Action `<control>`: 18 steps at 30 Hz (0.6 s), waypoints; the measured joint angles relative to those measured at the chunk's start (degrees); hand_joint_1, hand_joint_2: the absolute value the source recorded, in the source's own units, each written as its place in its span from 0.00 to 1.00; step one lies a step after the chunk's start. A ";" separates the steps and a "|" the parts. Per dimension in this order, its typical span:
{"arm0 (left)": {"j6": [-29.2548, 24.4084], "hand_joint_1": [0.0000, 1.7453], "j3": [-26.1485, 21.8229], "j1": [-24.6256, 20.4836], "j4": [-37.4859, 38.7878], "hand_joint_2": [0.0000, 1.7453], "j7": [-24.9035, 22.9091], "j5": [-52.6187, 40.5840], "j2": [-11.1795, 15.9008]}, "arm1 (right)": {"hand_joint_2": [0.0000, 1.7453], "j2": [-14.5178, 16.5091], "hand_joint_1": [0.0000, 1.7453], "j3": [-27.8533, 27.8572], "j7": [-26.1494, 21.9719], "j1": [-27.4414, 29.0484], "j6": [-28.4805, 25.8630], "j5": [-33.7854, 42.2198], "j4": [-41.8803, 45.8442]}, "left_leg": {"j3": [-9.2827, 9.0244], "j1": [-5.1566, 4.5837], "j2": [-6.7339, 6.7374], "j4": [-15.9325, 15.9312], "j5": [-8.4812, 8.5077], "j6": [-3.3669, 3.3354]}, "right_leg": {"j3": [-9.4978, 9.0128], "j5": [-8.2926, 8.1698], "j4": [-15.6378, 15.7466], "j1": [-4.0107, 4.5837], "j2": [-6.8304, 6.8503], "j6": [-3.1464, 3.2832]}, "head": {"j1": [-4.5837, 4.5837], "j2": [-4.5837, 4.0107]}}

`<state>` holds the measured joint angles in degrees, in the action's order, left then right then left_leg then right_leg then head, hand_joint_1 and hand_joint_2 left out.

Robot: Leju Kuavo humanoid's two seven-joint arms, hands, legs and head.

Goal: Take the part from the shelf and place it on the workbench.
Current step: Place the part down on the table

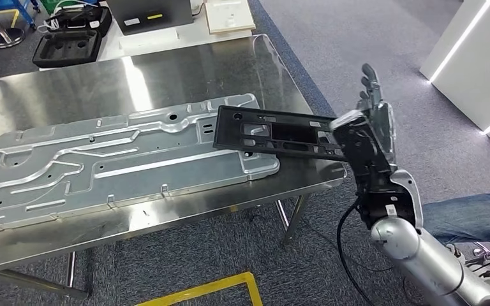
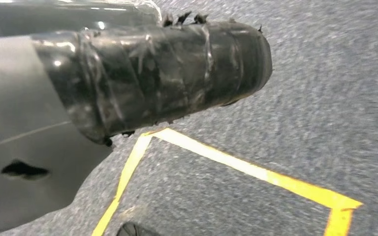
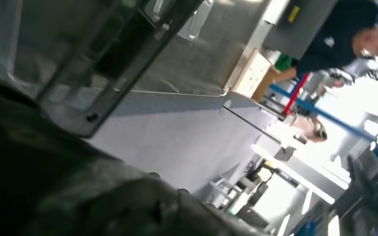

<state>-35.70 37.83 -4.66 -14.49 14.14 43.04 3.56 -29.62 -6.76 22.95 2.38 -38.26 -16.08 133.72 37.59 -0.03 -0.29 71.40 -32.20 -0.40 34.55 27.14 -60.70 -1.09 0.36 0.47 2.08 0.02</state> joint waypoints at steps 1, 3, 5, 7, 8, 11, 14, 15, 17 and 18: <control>0.01 0.00 0.00 -0.02 0.00 0.00 -0.13 0.07 -0.04 | 0.00 1.10 0.00 1.05 -1.20 1.25 -0.94 0.26 1.26 | -2.95 -0.06 -0.06 -4.17 0.88 -0.37 | 0.25 -0.28 0.00 0.06 -0.01 -0.03 | -0.01 0.00; 0.04 0.00 -0.01 -0.09 0.00 0.00 -0.23 0.09 -0.09 | 0.00 3.93 0.00 4.01 -5.42 3.33 -1.47 1.53 3.93 | -7.39 -0.41 -0.15 -10.71 1.74 -1.05 | 0.46 -0.89 0.24 0.12 -0.04 -0.42 | -0.01 0.00; 0.07 0.00 -0.02 -0.12 0.00 0.00 -0.23 0.00 -0.15 | 0.00 7.14 0.00 7.78 -10.52 5.16 -1.46 5.22 6.38 | -8.23 -0.89 -0.17 -12.74 2.02 -1.49 | 0.38 -1.64 0.79 -0.02 -0.01 -1.15 | -0.01 0.00; 0.09 0.00 -0.04 -0.11 0.01 0.00 -0.23 0.00 -0.21 | 0.00 10.23 0.00 11.66 -14.76 6.38 -1.45 11.24 8.31 | -8.02 -0.84 0.05 -14.03 3.15 -2.14 | 0.48 -1.66 0.97 -0.15 -0.13 -1.78 | 0.00 -0.01; 0.09 0.00 -0.04 -0.09 0.02 0.00 -0.24 0.08 -0.25 | 0.00 11.71 0.00 13.60 -16.35 6.85 -1.45 14.59 9.09 | -7.88 -0.72 0.26 -14.59 3.88 -2.64 | 0.87 -0.35 0.08 -0.12 -0.22 -1.91 | 0.01 -0.01; 0.09 0.00 -0.05 -0.07 0.02 0.00 -0.26 0.39 -0.31 | 0.00 15.60 0.00 18.29 -19.22 8.49 -1.44 20.69 10.73 | -6.48 -0.65 0.71 -15.10 5.58 -3.62 | 3.38 7.07 -8.33 -0.04 -0.34 -2.11 | 0.02 0.00; 0.09 0.00 -0.09 -0.09 0.02 0.00 -0.22 0.74 -0.32 | 0.00 17.78 0.00 19.85 -20.60 10.05 -1.41 19.44 11.83 | -4.26 -0.67 0.78 -14.38 6.66 -3.45 | 2.94 7.69 -12.76 -0.10 -0.31 -2.47 | 0.02 0.00; 0.09 0.00 -0.11 -0.09 0.02 0.00 -0.19 0.87 -0.34 | 0.00 18.30 0.00 20.08 -20.88 10.41 -1.40 18.76 12.20 | -3.46 -0.59 0.78 -13.91 6.93 -3.27 | 0.92 6.10 -10.47 -0.18 -0.30 -2.62 | 0.02 0.00; 0.08 0.00 -0.14 -0.13 0.02 0.00 -0.07 1.08 -0.38 | 0.00 19.12 0.00 20.36 -21.19 10.85 -1.39 17.45 12.94 | -1.97 -0.53 0.77 -12.60 7.23 -2.82 | -4.15 4.30 -3.07 -0.28 -0.33 -2.79 | 0.03 0.00; 0.07 0.00 -0.16 -0.14 0.02 0.00 0.02 1.19 -0.38 | 0.00 19.48 0.00 20.42 -21.26 11.08 -1.38 16.62 13.31 | -1.47 -0.60 0.74 -12.00 7.36 -2.52 | -5.84 4.17 -0.33 -0.23 -0.42 -2.60 | 0.03 0.00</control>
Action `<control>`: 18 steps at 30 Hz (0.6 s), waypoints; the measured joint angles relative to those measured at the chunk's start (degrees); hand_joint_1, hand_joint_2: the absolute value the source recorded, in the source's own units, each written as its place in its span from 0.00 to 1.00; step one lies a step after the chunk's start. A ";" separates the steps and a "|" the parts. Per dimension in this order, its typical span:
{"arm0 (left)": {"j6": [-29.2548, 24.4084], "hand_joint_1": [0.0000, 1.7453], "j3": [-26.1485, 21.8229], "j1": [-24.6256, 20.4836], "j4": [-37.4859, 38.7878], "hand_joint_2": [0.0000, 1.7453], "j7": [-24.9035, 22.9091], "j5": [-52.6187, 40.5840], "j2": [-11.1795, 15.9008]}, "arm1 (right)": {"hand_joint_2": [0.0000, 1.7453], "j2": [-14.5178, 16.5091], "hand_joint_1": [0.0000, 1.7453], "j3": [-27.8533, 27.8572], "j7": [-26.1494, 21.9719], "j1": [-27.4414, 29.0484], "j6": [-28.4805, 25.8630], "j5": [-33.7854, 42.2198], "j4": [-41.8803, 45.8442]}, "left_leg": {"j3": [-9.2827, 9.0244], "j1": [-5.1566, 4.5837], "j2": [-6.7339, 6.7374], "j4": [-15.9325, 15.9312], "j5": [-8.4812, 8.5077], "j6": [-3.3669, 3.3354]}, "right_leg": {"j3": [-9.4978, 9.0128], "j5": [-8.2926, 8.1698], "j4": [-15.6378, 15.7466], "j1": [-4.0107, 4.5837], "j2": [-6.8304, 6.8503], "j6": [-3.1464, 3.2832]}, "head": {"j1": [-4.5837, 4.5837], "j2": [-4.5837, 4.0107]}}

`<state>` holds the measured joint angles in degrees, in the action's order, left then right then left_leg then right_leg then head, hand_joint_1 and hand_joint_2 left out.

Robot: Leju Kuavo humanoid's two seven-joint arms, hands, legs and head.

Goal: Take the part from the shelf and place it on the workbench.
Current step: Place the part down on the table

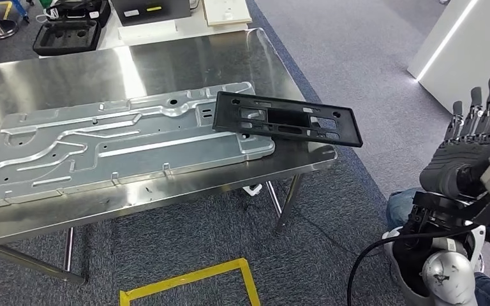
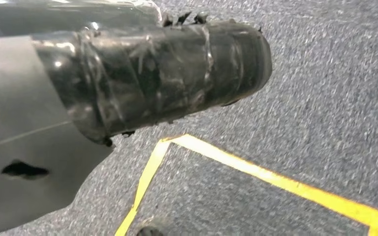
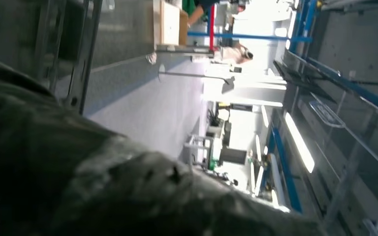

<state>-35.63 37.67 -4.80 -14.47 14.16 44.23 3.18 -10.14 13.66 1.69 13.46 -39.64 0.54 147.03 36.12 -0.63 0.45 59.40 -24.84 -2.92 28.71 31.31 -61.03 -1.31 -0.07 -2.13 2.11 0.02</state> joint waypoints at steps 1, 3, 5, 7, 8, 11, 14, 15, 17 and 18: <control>-0.02 0.00 -0.02 -0.01 0.00 0.00 0.07 0.10 0.00 | 0.00 0.28 0.00 0.02 -0.08 0.20 0.01 -0.87 0.34 | 0.31 -0.10 -0.03 0.46 0.15 0.30 | -0.66 0.35 1.48 0.09 -0.09 0.32 | -0.01 0.00; -0.04 0.00 -0.06 0.02 0.02 0.00 0.15 0.27 0.00 | 0.00 0.77 0.00 0.02 -0.15 0.54 0.02 -2.35 0.87 | 0.58 -0.20 -0.14 0.70 0.69 0.96 | -0.16 0.21 1.70 0.20 -0.17 1.33 | 0.00 0.00; -0.08 0.00 -0.10 0.05 0.08 0.00 0.14 0.40 0.01 | 0.00 1.12 0.00 0.02 0.11 0.71 0.03 -3.14 1.29 | 1.41 -0.01 -0.25 1.79 -0.58 1.69 | 0.75 -0.59 1.84 0.06 -0.05 2.38 | 0.00 -0.01; -0.10 0.00 -0.13 0.01 0.11 0.00 0.12 0.58 0.01 | 0.00 1.28 0.00 0.02 0.61 0.95 0.05 -3.66 1.70 | 2.98 0.33 -0.28 6.34 -5.34 2.50 | 1.90 -1.65 1.93 0.00 0.02 3.11 | -0.03 -0.01; -0.10 0.00 -0.14 -0.01 0.11 0.00 0.10 0.66 0.00 | 0.00 1.33 0.00 0.02 0.90 1.07 0.06 -3.84 1.85 | 3.78 0.47 -0.28 9.82 -8.06 2.84 | 2.51 -2.16 1.91 0.06 0.02 3.26 | -0.02 -0.01; -0.10 0.00 -0.18 -0.04 0.11 0.00 0.07 0.85 -0.01 | 0.00 1.42 0.00 0.02 1.64 1.29 0.06 -3.99 2.20 | 3.45 0.71 -0.29 15.63 -9.91 3.06 | 4.31 -3.61 1.78 0.37 0.11 3.29 | -0.02 0.00; -0.12 0.00 -0.19 -0.20 0.11 0.00 0.09 0.90 -0.02 | 0.00 1.49 0.00 0.02 2.02 1.40 0.06 -4.25 2.53 | -4.06 0.56 -0.34 6.27 -6.42 2.06 | 5.57 -4.90 1.72 0.71 0.16 3.10 | -0.03 0.00; -0.14 0.00 -0.22 -0.29 0.11 0.00 0.11 0.91 0.00 | 0.00 1.50 0.00 0.02 2.21 1.41 0.05 -4.46 2.65 | -6.68 0.39 -0.37 2.25 -6.20 1.66 | 5.87 -5.33 1.74 0.76 0.19 2.90 | -0.02 0.00; -0.16 0.00 -0.33 -0.42 0.11 0.00 0.18 0.97 0.03 | 0.00 1.54 0.00 0.02 2.66 1.42 0.04 -4.84 2.80 | -9.10 -0.11 -0.44 -2.23 -6.51 1.07 | 6.17 -6.25 2.05 0.62 0.35 2.26 | -0.02 0.00; -0.17 0.00 -0.38 -0.42 0.11 0.00 0.22 1.00 0.03 | 0.00 1.56 0.00 0.02 2.88 1.41 0.04 -4.93 2.83 | -9.12 -0.29 -0.47 -2.89 -6.13 0.84 | 6.20 -6.75 2.29 0.50 0.41 1.87 | -0.01 0.00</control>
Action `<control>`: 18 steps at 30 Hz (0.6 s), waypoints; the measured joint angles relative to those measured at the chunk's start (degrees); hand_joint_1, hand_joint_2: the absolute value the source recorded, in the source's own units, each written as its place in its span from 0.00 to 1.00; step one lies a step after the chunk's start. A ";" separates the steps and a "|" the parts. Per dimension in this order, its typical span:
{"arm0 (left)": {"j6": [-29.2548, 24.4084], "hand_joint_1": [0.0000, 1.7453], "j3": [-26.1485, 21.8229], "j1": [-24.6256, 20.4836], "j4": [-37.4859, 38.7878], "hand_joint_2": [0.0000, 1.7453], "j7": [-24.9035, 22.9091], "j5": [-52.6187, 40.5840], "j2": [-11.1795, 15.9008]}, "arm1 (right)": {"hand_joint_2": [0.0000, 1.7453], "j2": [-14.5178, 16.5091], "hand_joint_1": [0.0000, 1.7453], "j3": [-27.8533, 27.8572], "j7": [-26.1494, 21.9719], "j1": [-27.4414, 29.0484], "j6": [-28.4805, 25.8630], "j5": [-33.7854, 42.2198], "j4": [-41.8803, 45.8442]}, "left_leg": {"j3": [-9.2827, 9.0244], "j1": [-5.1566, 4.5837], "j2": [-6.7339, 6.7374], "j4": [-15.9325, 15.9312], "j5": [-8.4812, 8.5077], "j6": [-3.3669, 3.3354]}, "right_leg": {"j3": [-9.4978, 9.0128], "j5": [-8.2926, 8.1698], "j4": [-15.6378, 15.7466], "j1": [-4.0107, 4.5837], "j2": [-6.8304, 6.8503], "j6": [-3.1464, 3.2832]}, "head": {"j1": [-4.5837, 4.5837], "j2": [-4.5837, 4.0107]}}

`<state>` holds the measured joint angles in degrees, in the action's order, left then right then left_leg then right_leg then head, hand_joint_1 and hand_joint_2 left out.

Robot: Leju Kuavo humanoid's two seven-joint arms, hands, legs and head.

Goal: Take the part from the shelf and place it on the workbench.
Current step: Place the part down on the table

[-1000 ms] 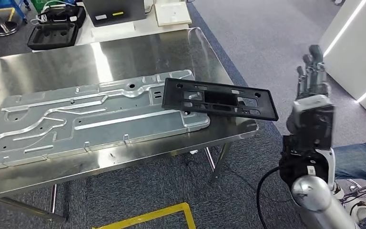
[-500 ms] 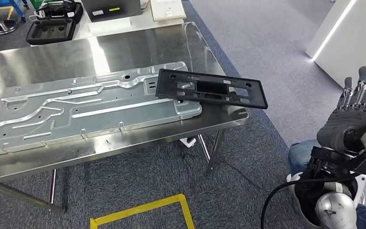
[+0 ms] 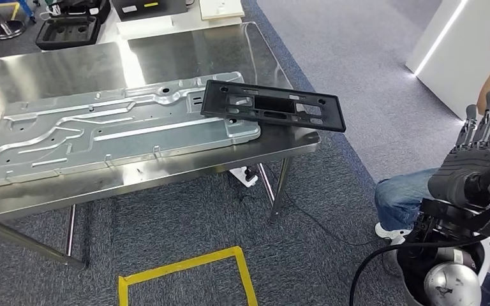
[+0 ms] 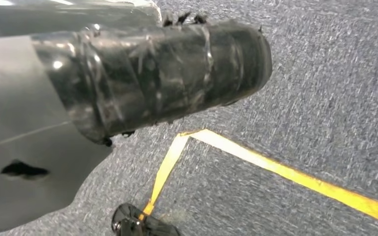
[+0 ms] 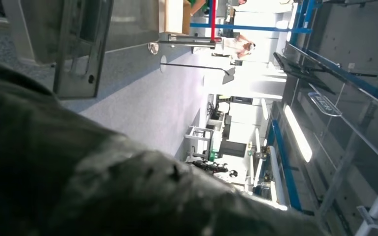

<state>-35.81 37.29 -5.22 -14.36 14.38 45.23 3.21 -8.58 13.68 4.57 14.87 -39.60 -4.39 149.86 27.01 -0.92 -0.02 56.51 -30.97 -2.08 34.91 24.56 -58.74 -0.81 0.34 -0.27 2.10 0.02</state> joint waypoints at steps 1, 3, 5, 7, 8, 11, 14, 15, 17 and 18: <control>-0.01 0.00 -0.03 0.00 0.00 0.00 0.03 0.03 -0.01 | 0.00 0.03 0.00 0.00 0.18 0.00 0.00 -0.02 0.03 | 0.21 0.04 0.08 -0.47 0.62 -0.33 | 0.06 -0.14 0.04 -0.13 0.01 -0.32 | -0.01 0.00; -0.02 0.00 -0.05 0.05 0.00 0.00 0.02 0.07 -0.03 | 0.00 0.09 0.00 0.00 0.58 0.05 0.00 -0.01 0.10 | 0.74 0.21 0.38 -1.56 2.01 -1.28 | 0.80 2.26 -1.79 -0.19 -0.20 -0.70 | 0.02 -0.01; -0.02 0.00 -0.05 0.09 0.00 0.00 -0.05 0.08 -0.04 | 0.00 0.13 0.00 0.00 0.87 0.12 0.00 0.00 0.11 | 1.78 0.28 0.63 -1.78 3.21 -1.98 | 2.62 7.73 -7.70 -0.25 -0.35 -0.93 | 0.05 -0.02; -0.02 0.00 -0.05 0.08 0.00 0.00 -0.12 0.08 -0.04 | 0.00 0.13 0.00 0.00 0.97 0.18 0.00 0.00 0.10 | 3.41 0.29 0.69 -1.26 4.19 -2.05 | 3.92 10.71 -14.05 -0.35 -0.34 -1.37 | 0.06 -0.02; -0.01 0.00 -0.06 0.08 0.00 0.00 -0.14 0.08 -0.05 | 0.00 0.13 0.00 0.00 1.00 0.21 0.00 0.00 0.10 | 4.41 0.35 0.69 -0.83 4.63 -1.93 | 3.43 10.11 -15.06 -0.45 -0.32 -1.63 | 0.06 -0.01; 0.01 0.00 -0.07 0.11 0.00 0.00 -0.19 0.08 -0.12 | 0.00 0.13 0.00 0.00 1.04 0.21 -0.01 0.00 0.10 | 7.34 0.63 0.66 1.22 5.34 -1.25 | -3.04 6.15 -7.42 -0.92 -0.27 -2.39 | 0.08 0.00; -0.01 0.00 -0.08 0.10 0.00 0.00 -0.22 0.08 -0.12 | 0.00 0.15 0.00 0.00 1.19 0.30 -0.02 -0.14 0.22 | 9.18 0.47 0.52 3.38 5.69 -0.33 | -6.90 7.18 -0.45 -0.69 -0.46 -2.02 | 0.04 -0.01; -0.02 0.00 -0.08 0.12 0.00 0.00 -0.23 0.07 -0.14 | 0.00 0.16 0.00 0.00 1.26 0.37 -0.01 -0.26 0.26 | 9.35 0.48 0.48 3.58 5.97 0.00 | -6.60 7.15 -0.40 -0.53 -0.51 -1.57 | 0.03 -0.01; -0.02 0.00 -0.09 0.17 0.03 0.00 -0.24 0.06 -0.14 | 0.00 0.17 0.00 0.00 1.39 0.42 0.00 -0.56 0.31 | 9.83 0.70 0.42 4.15 5.48 0.72 | -5.70 6.44 -0.44 -0.63 -0.37 -0.57 | 0.02 -0.01; -0.02 0.00 -0.09 0.19 0.05 0.00 -0.24 0.06 -0.14 | 0.00 0.17 0.00 0.00 1.42 0.45 0.00 -0.69 0.34 | 10.31 0.86 0.38 5.37 3.91 1.09 | -5.23 5.92 -0.37 -0.67 -0.30 -0.04 | -0.01 -0.01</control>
<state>-35.82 37.20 -5.02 -14.31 14.14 45.29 3.08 -8.41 13.68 5.99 15.32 -39.60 -5.09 150.20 37.32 -0.05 0.36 61.87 -27.07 -0.99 29.68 30.48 -59.11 -1.48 0.05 -0.31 2.09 0.01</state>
